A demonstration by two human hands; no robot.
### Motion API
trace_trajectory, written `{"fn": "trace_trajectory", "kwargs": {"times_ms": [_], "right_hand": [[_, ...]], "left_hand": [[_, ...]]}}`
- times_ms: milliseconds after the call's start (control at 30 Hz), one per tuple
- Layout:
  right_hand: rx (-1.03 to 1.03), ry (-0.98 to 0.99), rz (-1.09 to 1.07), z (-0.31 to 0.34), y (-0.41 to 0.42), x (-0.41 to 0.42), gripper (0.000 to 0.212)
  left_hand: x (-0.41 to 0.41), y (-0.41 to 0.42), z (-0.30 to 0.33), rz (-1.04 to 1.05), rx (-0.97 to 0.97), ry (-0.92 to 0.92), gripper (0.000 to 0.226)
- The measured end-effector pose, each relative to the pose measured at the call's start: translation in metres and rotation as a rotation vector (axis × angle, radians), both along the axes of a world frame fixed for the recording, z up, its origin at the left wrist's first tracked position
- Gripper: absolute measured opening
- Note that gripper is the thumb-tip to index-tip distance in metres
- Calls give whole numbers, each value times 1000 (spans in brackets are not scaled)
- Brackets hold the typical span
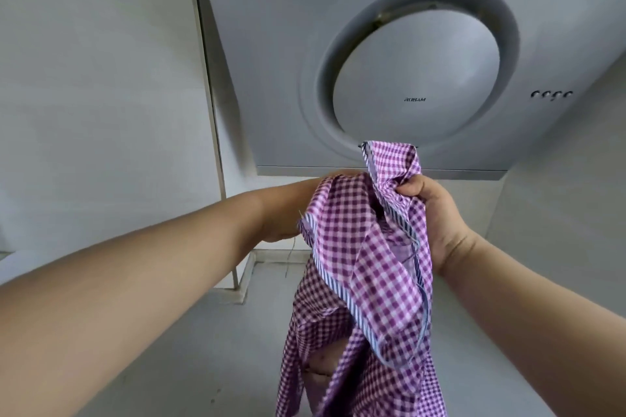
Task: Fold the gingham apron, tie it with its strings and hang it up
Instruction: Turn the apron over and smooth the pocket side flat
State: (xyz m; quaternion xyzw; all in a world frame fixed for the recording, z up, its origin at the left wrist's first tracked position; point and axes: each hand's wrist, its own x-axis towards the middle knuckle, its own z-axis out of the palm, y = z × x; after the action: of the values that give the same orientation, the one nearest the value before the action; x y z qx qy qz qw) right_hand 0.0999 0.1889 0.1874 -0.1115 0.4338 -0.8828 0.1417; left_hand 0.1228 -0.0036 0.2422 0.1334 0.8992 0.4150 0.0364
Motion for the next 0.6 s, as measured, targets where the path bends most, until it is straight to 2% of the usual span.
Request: {"fn": "trace_trajectory", "kwargs": {"times_ms": [33, 100, 167, 233, 267, 333, 433, 533, 600], "right_hand": [[9, -17, 3, -2, 0, 0, 56], [54, -28, 31, -7, 1, -2, 62], [105, -47, 41, -10, 3, -6, 59], [177, -88, 7, -11, 3, -9, 58], [222, -107, -19, -11, 2, -11, 55], [333, -154, -72, -15, 2, -15, 39], [506, -199, -185, -27, 11, -25, 32], [683, -254, -296, -46, 27, -40, 27], [790, -307, -365, -54, 37, -42, 21]], "left_hand": [[-2, -1, -1, 94, 86, -149, 40], [-9, -5, -2, 191, 77, -251, 47], [-18, -8, -10, 214, 116, -241, 45], [-16, -19, -28, 153, 108, -129, 43], [-20, -25, -39, 146, 108, -18, 43], [-19, -35, -41, 184, 142, 14, 46], [-42, -46, -43, 257, 249, -25, 45], [-66, -46, -46, 350, 391, -250, 33], [-76, -68, -58, 397, 422, -253, 28]]}}
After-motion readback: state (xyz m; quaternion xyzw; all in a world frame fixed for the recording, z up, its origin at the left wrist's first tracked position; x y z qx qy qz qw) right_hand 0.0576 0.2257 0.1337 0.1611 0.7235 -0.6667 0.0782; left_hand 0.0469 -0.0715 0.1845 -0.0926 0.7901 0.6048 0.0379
